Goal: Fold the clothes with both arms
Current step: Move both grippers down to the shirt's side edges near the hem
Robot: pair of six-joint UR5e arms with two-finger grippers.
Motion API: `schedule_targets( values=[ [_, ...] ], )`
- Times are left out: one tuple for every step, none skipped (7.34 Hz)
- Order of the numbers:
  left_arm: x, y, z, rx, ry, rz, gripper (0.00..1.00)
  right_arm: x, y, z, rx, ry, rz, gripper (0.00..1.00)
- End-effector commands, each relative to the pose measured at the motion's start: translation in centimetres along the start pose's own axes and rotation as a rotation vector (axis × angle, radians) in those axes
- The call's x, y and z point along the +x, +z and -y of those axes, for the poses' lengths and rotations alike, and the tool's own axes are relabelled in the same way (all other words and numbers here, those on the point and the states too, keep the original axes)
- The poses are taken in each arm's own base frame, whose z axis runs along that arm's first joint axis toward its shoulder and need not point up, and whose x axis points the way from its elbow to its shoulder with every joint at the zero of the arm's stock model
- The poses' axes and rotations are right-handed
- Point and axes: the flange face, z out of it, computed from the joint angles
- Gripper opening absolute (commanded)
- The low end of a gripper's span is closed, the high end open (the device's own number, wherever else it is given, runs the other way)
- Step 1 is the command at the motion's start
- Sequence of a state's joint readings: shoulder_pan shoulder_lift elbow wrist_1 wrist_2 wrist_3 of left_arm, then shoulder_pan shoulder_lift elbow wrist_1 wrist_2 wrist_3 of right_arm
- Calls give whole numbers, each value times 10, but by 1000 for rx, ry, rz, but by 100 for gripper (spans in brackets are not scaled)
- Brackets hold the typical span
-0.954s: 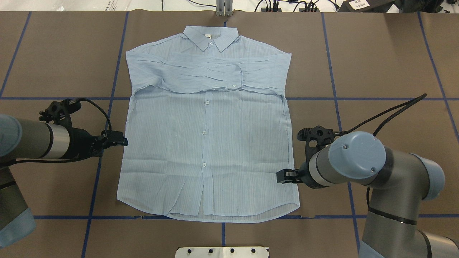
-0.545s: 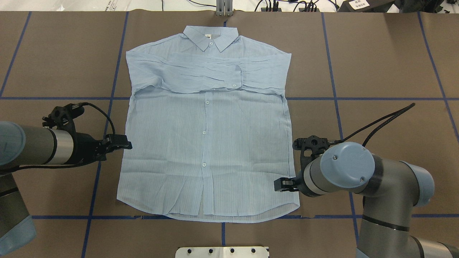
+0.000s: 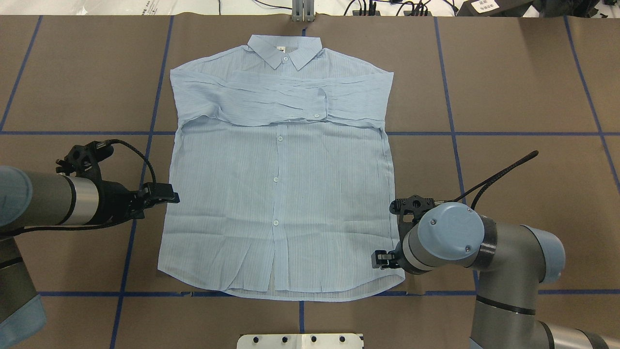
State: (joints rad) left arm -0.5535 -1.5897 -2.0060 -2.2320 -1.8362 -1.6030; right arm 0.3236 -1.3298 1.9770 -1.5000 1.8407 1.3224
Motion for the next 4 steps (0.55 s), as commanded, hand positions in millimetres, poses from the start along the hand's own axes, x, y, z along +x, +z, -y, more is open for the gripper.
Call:
schedule_targets(
  values=[
    [0, 0, 0, 0, 0, 0, 99, 4, 4, 0, -15, 4, -8, 76],
    [0, 0, 0, 0, 0, 0, 99, 6, 5, 0, -17, 6, -14, 72],
    [0, 0, 0, 0, 0, 0, 99, 7, 8, -1, -20, 7, -21, 70],
    [0, 0, 0, 0, 0, 0, 99, 8, 10, -1, -23, 9, -28, 69]
  ],
)
